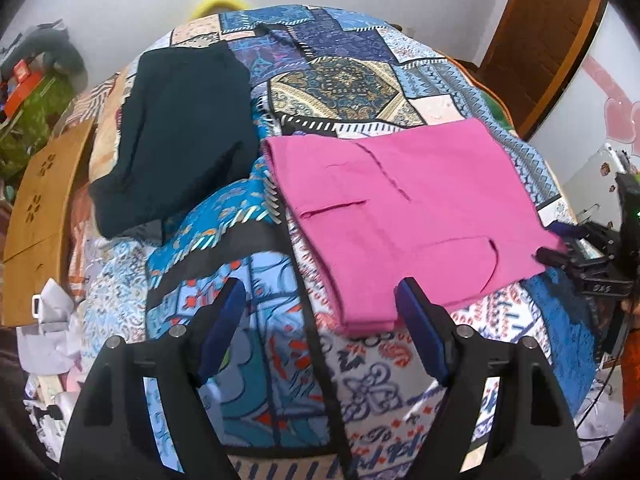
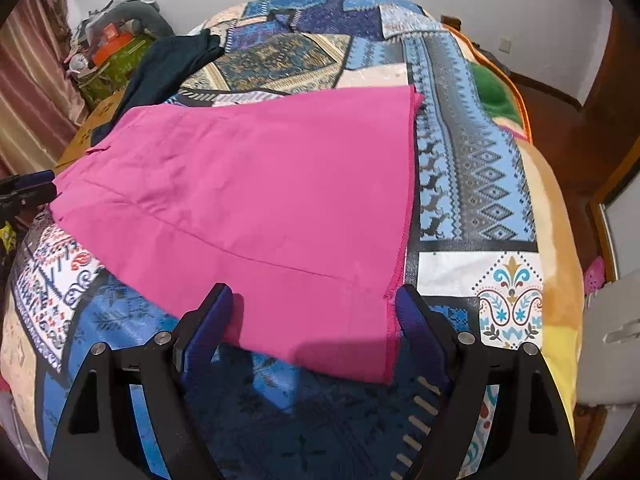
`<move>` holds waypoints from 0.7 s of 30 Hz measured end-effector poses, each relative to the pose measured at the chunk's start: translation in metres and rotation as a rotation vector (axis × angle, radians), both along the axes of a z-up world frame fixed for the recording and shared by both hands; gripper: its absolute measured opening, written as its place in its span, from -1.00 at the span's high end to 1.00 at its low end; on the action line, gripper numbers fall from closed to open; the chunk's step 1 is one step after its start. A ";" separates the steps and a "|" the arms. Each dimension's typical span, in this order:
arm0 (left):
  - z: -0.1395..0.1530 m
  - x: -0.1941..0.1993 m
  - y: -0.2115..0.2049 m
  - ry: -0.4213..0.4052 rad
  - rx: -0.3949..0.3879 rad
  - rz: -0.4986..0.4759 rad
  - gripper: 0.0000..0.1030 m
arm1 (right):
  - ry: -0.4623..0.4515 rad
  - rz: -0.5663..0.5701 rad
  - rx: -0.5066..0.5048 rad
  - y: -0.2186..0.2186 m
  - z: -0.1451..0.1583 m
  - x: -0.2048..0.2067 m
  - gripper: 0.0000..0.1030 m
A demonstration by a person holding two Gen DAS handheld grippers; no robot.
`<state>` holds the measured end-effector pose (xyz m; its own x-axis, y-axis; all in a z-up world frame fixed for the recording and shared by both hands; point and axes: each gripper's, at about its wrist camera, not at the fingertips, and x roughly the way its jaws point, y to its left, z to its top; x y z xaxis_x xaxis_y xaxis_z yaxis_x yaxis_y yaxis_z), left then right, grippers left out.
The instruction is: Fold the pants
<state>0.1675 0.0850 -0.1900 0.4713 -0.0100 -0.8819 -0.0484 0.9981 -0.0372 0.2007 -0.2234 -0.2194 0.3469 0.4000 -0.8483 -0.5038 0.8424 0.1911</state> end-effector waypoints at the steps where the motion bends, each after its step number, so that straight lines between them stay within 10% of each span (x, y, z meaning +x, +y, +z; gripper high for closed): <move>1: 0.001 -0.003 0.001 0.001 0.004 0.004 -0.53 | -0.010 0.005 0.003 0.001 0.003 -0.002 -0.57; 12: 0.021 -0.025 0.005 -0.051 -0.260 0.097 -0.67 | -0.140 0.050 0.122 0.039 0.042 -0.014 -0.57; 21: 0.008 -0.028 -0.022 -0.003 -0.369 0.059 -0.67 | -0.102 0.114 0.089 0.073 0.017 -0.016 -0.57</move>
